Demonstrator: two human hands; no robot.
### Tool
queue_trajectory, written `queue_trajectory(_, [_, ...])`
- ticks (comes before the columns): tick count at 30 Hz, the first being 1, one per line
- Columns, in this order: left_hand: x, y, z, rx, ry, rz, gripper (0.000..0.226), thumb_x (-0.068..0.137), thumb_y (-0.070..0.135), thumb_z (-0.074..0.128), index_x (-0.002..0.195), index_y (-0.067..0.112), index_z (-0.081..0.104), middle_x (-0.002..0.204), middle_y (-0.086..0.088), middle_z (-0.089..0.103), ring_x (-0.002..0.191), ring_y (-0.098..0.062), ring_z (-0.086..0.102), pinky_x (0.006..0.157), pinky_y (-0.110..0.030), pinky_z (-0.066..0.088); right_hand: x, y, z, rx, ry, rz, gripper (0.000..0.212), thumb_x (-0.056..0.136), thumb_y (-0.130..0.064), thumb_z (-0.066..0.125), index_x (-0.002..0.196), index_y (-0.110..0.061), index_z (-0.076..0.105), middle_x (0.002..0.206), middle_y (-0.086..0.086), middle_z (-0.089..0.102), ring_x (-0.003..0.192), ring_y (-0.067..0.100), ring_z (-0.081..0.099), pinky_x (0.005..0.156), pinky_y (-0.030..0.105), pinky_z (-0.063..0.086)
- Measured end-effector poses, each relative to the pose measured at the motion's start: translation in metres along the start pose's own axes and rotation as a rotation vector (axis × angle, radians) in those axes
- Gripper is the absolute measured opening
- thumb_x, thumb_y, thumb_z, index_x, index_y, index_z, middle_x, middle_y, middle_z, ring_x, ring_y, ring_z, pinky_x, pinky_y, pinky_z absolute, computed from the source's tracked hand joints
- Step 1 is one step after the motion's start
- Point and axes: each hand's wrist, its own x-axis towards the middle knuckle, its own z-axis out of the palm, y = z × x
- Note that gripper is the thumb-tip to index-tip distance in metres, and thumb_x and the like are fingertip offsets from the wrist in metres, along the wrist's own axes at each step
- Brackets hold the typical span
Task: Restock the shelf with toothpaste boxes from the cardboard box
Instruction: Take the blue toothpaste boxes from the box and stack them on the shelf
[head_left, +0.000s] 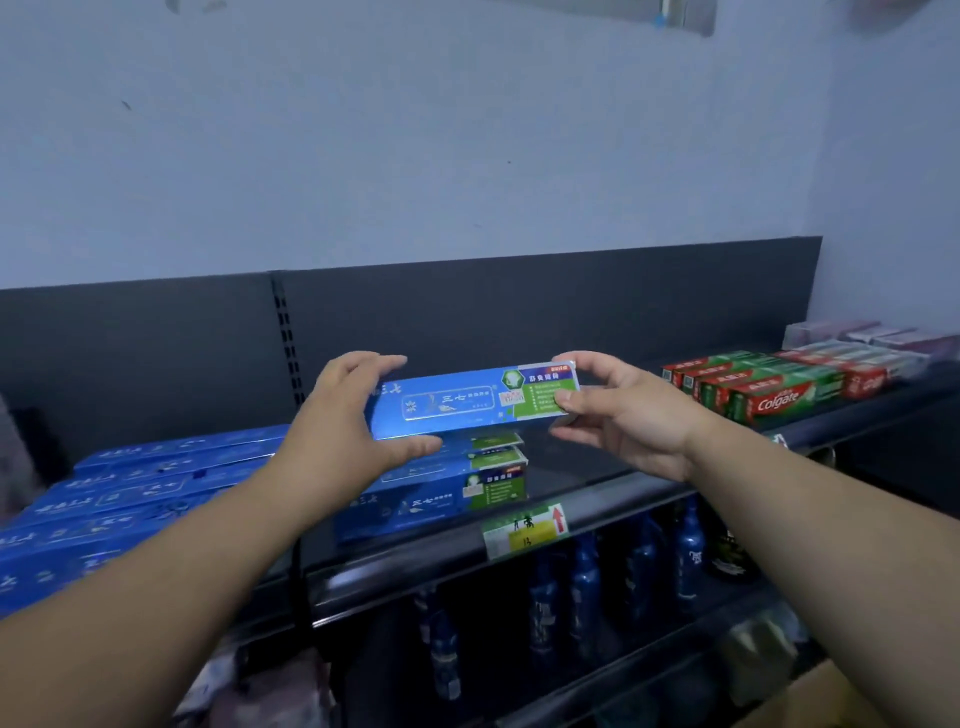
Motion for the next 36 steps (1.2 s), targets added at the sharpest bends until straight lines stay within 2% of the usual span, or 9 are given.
queue_trajectory(6, [-0.024, 0.0, 0.014, 0.062, -0.149, -0.105, 0.065, 0.064, 0.038, 0.085, 0.122, 0.036, 0.055, 0.117, 0.016, 0.051, 0.111, -0.005, 0.049, 0.091, -0.017, 0.034, 0.001, 0.021, -0.02, -0.26, -0.038, 0.031, 0.02, 0.085, -0.004, 0.071, 0.095, -0.018, 0.06, 0.087, 0.005, 0.073, 0.085, 0.021, 0.063, 0.078, 0.037, 0.05])
queue_trajectory(11, [-0.04, -0.008, 0.025, 0.214, -0.127, -0.124, 0.063, 0.063, 0.036, 0.087, 0.119, 0.035, 0.057, 0.113, 0.016, 0.048, 0.099, -0.003, 0.048, 0.082, -0.015, 0.031, 0.009, 0.043, -0.017, -0.519, -0.086, 0.023, 0.027, 0.08, -0.015, 0.079, 0.103, -0.022, 0.067, 0.097, 0.004, 0.075, 0.087, 0.013, 0.066, 0.096, 0.038, 0.05])
queue_trajectory(16, [-0.055, -0.019, 0.032, 0.246, -0.074, -0.182, 0.064, 0.06, 0.039, 0.088, 0.116, 0.039, 0.057, 0.122, 0.021, 0.038, 0.113, -0.01, 0.047, 0.095, -0.029, 0.042, 0.022, 0.06, -0.01, -0.579, -0.12, 0.005, 0.03, 0.081, -0.023, 0.079, 0.103, -0.039, 0.066, 0.109, -0.006, 0.067, 0.105, 0.009, 0.059, 0.101, 0.033, 0.048])
queue_trajectory(20, [-0.058, -0.024, 0.039, 0.239, -0.058, -0.216, 0.065, 0.062, 0.038, 0.087, 0.118, 0.038, 0.055, 0.135, 0.015, 0.034, 0.118, -0.009, 0.043, 0.095, -0.023, 0.036, 0.03, 0.064, -0.008, -0.639, -0.124, -0.042, 0.033, 0.083, -0.023, 0.077, 0.102, -0.045, 0.063, 0.1, -0.01, 0.065, 0.094, 0.007, 0.061, 0.092, 0.029, 0.05])
queue_trajectory(23, [-0.058, -0.029, 0.043, 0.229, -0.08, -0.273, 0.079, 0.065, 0.042, 0.085, 0.133, 0.037, 0.046, 0.15, 0.012, 0.024, 0.13, -0.013, 0.038, 0.104, -0.032, 0.039, 0.032, 0.065, -0.008, -0.666, -0.123, -0.068, 0.037, 0.084, -0.019, 0.077, 0.111, -0.038, 0.063, 0.079, -0.016, 0.052, 0.066, -0.003, 0.052, 0.072, 0.019, 0.045])
queue_trajectory(26, [-0.06, -0.033, 0.049, 0.214, -0.103, -0.306, 0.092, 0.073, 0.043, 0.079, 0.148, 0.035, 0.026, 0.157, 0.01, 0.011, 0.141, -0.015, 0.023, 0.112, -0.033, 0.029, 0.035, 0.067, -0.007, -0.701, -0.085, -0.088, 0.039, 0.082, -0.017, 0.078, 0.113, -0.035, 0.063, 0.084, -0.015, 0.053, 0.063, -0.001, 0.052, 0.066, 0.015, 0.043])
queue_trajectory(31, [-0.052, -0.034, 0.054, 0.415, -0.144, -0.311, 0.091, 0.086, 0.055, 0.057, 0.151, 0.035, -0.003, 0.159, 0.006, -0.013, 0.147, -0.017, -0.01, 0.119, -0.039, 0.001, 0.041, 0.069, 0.0, -0.784, 0.051, -0.147, 0.042, 0.077, -0.014, 0.082, 0.107, -0.034, 0.06, 0.119, -0.008, 0.056, 0.091, 0.008, 0.061, 0.076, 0.022, 0.051])
queue_trajectory(34, [-0.046, -0.03, 0.055, 0.474, -0.101, -0.292, 0.083, 0.088, 0.065, 0.04, 0.151, 0.037, -0.005, 0.159, 0.007, -0.018, 0.146, -0.016, -0.017, 0.118, -0.046, -0.005, 0.04, 0.069, 0.005, -0.93, 0.08, -0.193, 0.046, 0.077, -0.023, 0.082, 0.115, -0.035, 0.058, 0.125, -0.009, 0.049, 0.111, 0.013, 0.052, 0.091, 0.028, 0.047])
queue_trajectory(36, [-0.042, -0.023, 0.056, 0.477, -0.04, -0.238, 0.083, 0.083, 0.074, 0.028, 0.151, 0.037, -0.001, 0.159, 0.006, -0.015, 0.146, -0.017, -0.016, 0.117, -0.046, -0.008, 0.038, 0.068, 0.006, -0.941, 0.09, -0.201, 0.053, 0.076, -0.029, 0.083, 0.121, -0.035, 0.056, 0.127, -0.012, 0.046, 0.112, 0.01, 0.048, 0.092, 0.025, 0.042])
